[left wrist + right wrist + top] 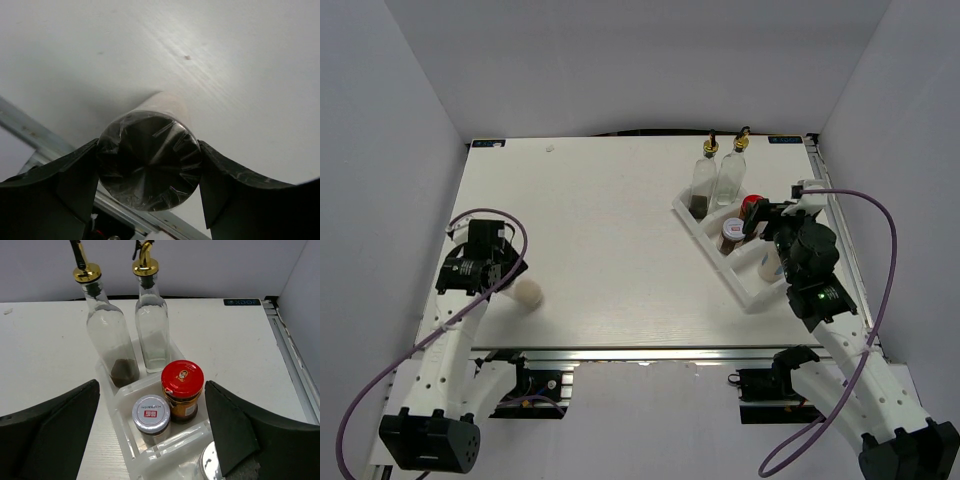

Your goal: Organize the condiment bottles

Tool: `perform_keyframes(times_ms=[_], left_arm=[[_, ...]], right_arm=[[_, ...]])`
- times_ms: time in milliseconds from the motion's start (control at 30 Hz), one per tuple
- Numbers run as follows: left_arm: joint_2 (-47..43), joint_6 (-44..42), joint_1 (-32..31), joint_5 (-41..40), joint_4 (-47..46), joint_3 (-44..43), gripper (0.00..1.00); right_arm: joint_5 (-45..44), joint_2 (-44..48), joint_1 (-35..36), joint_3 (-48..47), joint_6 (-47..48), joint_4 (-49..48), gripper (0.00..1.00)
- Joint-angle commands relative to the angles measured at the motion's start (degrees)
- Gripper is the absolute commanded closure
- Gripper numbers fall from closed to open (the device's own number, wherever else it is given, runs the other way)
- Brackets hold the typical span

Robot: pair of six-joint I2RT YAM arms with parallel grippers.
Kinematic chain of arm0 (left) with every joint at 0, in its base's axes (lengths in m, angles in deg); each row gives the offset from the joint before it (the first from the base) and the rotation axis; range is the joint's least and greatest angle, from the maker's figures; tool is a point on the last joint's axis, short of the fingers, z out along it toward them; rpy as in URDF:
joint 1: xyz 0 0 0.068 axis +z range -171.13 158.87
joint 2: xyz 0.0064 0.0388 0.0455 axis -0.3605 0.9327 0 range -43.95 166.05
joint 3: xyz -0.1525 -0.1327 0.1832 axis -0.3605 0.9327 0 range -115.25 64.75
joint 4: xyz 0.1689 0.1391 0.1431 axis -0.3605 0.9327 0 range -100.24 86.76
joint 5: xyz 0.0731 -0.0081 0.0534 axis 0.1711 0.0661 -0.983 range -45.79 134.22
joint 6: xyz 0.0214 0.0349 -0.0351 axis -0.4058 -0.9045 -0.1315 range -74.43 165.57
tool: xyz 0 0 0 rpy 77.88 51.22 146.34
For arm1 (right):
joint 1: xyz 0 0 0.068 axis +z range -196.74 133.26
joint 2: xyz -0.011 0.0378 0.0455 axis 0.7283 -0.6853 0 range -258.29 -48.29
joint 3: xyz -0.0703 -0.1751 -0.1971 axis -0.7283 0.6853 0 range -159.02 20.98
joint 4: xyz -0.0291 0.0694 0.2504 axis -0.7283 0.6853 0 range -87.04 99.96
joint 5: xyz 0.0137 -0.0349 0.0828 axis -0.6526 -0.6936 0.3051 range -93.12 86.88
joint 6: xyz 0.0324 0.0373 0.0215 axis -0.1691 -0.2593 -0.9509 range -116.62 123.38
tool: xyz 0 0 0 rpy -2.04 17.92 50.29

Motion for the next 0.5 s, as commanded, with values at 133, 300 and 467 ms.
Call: perform_keyframes(times_ms=[133,300,467], left_arm=[[-2.82,-1.30,-3.05,16.08,-15.24,-9.59,1.00],[1.30,1.51,-18.12,9.44,-23.66,-11.26,1.00],[14.21,-1.46,-39.75,-1.75,-24.56,-20.21,1.00]], right_arm=[[-23.14,-4.31,-0.43,-9.05,-4.93,7.28,0.11],[-19.32,-5.72,-5.08,-11.69,-7.39,10.89,0.11],[-21.49,-6.34,-7.72,-13.63,-8.27,13.79,0.11]])
